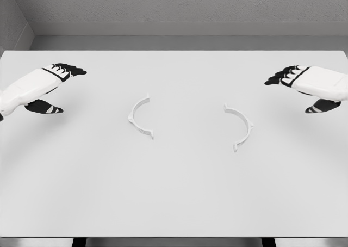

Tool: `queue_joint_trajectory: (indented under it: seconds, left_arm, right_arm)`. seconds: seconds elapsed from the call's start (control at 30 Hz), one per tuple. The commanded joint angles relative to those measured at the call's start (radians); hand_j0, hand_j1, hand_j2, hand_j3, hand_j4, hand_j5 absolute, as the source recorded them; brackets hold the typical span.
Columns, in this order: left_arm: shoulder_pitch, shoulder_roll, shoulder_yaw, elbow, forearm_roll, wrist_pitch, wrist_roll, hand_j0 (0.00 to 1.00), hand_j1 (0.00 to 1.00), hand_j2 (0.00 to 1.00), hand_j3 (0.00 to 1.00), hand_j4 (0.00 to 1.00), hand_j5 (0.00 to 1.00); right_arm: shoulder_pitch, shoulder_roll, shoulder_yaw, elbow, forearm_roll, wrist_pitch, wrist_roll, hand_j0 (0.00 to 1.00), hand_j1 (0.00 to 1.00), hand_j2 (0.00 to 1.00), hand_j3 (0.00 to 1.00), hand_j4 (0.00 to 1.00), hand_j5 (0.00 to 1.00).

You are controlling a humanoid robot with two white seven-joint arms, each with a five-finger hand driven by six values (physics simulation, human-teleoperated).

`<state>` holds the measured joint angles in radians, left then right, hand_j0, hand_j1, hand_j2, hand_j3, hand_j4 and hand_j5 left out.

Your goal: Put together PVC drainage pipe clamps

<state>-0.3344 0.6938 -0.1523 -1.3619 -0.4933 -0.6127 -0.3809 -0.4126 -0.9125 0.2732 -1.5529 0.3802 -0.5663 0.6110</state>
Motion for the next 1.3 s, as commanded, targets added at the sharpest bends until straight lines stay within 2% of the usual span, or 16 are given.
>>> queue_joint_trajectory:
  seconds: [0.0,0.2,0.23,0.3,0.37,0.47,0.5,0.6,0.67,0.73,0.77,0.8,0.93,1.03,1.1,1.27]
  left_arm:
    - [0.000,0.000,0.000,0.004,-0.004,0.002,0.000,1.00,1.00,1.00,1.00,1.00,1.00]
    - [-0.005,-0.019,-0.010,0.010,-0.036,0.002,0.000,1.00,1.00,1.00,1.00,1.00,1.00]
    - [-0.006,-0.062,-0.015,0.009,-0.037,0.002,0.000,1.00,1.00,1.00,1.00,1.00,1.00]
    - [-0.031,-0.125,-0.013,0.010,-0.125,0.002,-0.001,1.00,1.00,1.00,1.00,1.00,1.00]
    - [-0.037,-0.177,-0.015,0.007,-0.160,0.002,-0.001,1.00,1.00,1.00,1.00,1.00,1.00]
    - [-0.058,-0.260,-0.016,0.004,-0.278,0.002,-0.001,1.00,1.00,1.00,1.00,1.00,1.00]
    - [-0.061,-0.290,-0.016,-0.006,-0.292,0.002,-0.001,1.00,1.00,1.00,1.00,1.00,1.00]
    - [-0.092,-0.307,-0.067,0.001,-0.297,0.005,-0.003,1.00,1.00,1.00,1.00,1.00,1.00]
    - [-0.101,-0.309,-0.095,0.004,-0.315,0.077,-0.012,1.00,1.00,1.00,1.00,1.00,1.00]
    - [-0.103,-0.310,-0.101,0.004,-0.317,0.099,-0.016,1.00,1.00,1.00,1.00,1.00,1.00]
    - [-0.115,-0.318,-0.124,0.006,-0.318,0.128,-0.016,1.00,1.00,1.00,1.00,1.00,1.00]
    - [-0.118,-0.319,-0.145,0.004,-0.318,0.160,-0.016,1.00,1.00,1.00,1.00,1.00,1.00]
    - [-0.121,-0.338,-0.156,0.006,-0.321,0.200,-0.018,1.00,1.00,1.00,1.00,1.00,1.00]
    - [-0.121,-0.342,-0.161,0.007,-0.321,0.205,-0.032,1.00,1.00,1.00,1.00,1.00,1.00]
    - [-0.130,-0.353,-0.197,0.007,-0.320,0.258,-0.032,1.00,1.00,1.00,1.00,1.00,1.00]
    - [-0.130,-0.349,-0.193,0.007,-0.320,0.260,-0.055,1.00,1.00,1.00,1.00,1.00,1.00]
  right_arm:
    - [0.000,-0.006,0.009,-0.019,-0.004,0.008,0.000,1.00,1.00,1.00,1.00,1.00,1.00]
    - [-0.002,0.003,0.008,-0.013,-0.006,0.008,0.000,1.00,1.00,1.00,1.00,1.00,1.00]
    - [-0.003,0.003,0.009,-0.018,-0.006,0.008,0.000,1.00,1.00,1.00,1.00,1.00,1.00]
    - [0.008,0.004,0.009,-0.022,-0.006,0.009,0.000,1.00,1.00,1.00,1.00,1.00,1.00]
    - [0.017,0.004,0.008,-0.022,-0.009,0.014,0.000,1.00,1.00,1.00,1.00,1.00,1.00]
    - [0.032,0.020,0.004,-0.024,-0.012,0.045,0.000,1.00,1.00,1.00,1.00,1.00,1.00]
    - [0.035,0.020,0.008,-0.022,-0.012,0.043,0.000,1.00,1.00,1.00,1.00,1.00,1.00]
    - [0.075,0.023,0.008,-0.026,-0.018,0.034,0.000,1.00,1.00,1.00,1.00,1.00,1.00]
    - [0.083,0.053,0.009,-0.027,-0.018,0.034,0.000,1.00,1.00,1.00,1.00,1.00,1.00]
    - [0.087,0.052,0.008,-0.055,-0.020,0.040,-0.030,1.00,1.00,1.00,1.00,1.00,1.00]
    - [0.087,0.053,0.008,-0.061,-0.038,0.045,-0.033,1.00,1.00,1.00,1.00,1.00,1.00]
    - [0.091,0.053,0.008,-0.059,-0.104,0.054,-0.028,1.00,1.00,1.00,1.00,1.00,1.00]
    - [0.106,0.060,0.008,-0.062,-0.138,0.163,-0.030,1.00,1.00,1.00,1.00,1.00,1.00]
    - [0.106,0.107,0.009,-0.085,-0.136,0.266,-0.027,1.00,1.00,1.00,1.00,1.00,1.00]
    - [0.109,0.153,0.008,-0.095,-0.132,0.316,-0.025,1.00,1.00,1.00,1.00,1.00,1.00]
    - [0.113,0.215,0.011,-0.091,-0.121,0.373,-0.024,1.00,1.00,1.00,1.00,1.00,1.00]
